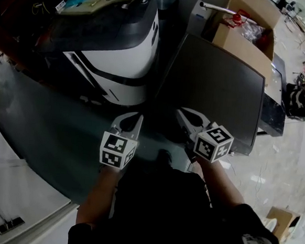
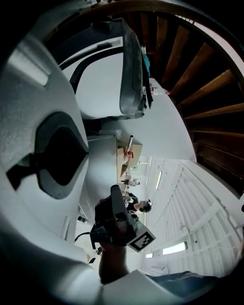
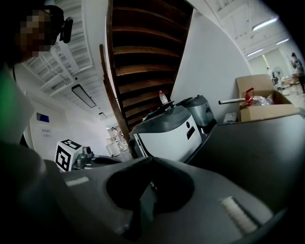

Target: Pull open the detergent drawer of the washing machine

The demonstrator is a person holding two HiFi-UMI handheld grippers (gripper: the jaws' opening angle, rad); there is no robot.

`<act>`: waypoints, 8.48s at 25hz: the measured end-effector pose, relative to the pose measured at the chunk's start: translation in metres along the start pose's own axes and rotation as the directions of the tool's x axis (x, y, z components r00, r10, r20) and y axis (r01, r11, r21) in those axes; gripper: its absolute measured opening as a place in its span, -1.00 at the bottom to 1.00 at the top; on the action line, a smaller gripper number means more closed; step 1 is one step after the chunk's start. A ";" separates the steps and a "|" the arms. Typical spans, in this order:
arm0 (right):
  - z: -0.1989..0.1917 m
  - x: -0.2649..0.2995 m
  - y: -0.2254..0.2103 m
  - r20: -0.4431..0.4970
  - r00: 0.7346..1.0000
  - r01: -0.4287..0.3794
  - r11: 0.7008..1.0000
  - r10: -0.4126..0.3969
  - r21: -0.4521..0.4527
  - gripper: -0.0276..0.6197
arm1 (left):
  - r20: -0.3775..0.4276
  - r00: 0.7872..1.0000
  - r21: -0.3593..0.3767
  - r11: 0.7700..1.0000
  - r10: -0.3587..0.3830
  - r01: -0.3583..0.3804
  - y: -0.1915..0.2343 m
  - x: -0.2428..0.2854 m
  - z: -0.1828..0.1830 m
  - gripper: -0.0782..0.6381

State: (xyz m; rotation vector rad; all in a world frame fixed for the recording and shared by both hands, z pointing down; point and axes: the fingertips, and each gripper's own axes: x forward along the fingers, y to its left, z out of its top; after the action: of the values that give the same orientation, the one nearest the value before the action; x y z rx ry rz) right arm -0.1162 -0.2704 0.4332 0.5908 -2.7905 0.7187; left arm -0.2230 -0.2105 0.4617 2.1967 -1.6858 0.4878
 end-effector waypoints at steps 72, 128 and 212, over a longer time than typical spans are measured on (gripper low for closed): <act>-0.058 -0.045 -0.044 0.027 0.929 0.351 0.901 -0.369 0.255 -0.91 | -0.636 0.740 0.670 0.319 -0.218 0.670 -0.052 0.124 -0.112 -0.56; -0.115 -0.077 0.042 -0.004 0.856 0.495 0.818 -0.517 0.294 -0.91 | -0.691 0.695 0.656 0.231 -0.198 0.719 -0.066 0.094 -0.150 -0.47; -0.043 -0.125 0.034 0.103 0.958 0.255 0.958 -0.269 0.130 -0.91 | -0.215 0.935 0.316 0.886 -0.281 0.339 -0.061 -0.021 -0.004 -0.58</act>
State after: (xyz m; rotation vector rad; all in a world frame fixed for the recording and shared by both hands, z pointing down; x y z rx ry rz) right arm -0.0140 -0.1810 0.4203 1.0369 -2.7131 0.8139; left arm -0.1697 -0.1762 0.4527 2.5315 -1.1982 0.9085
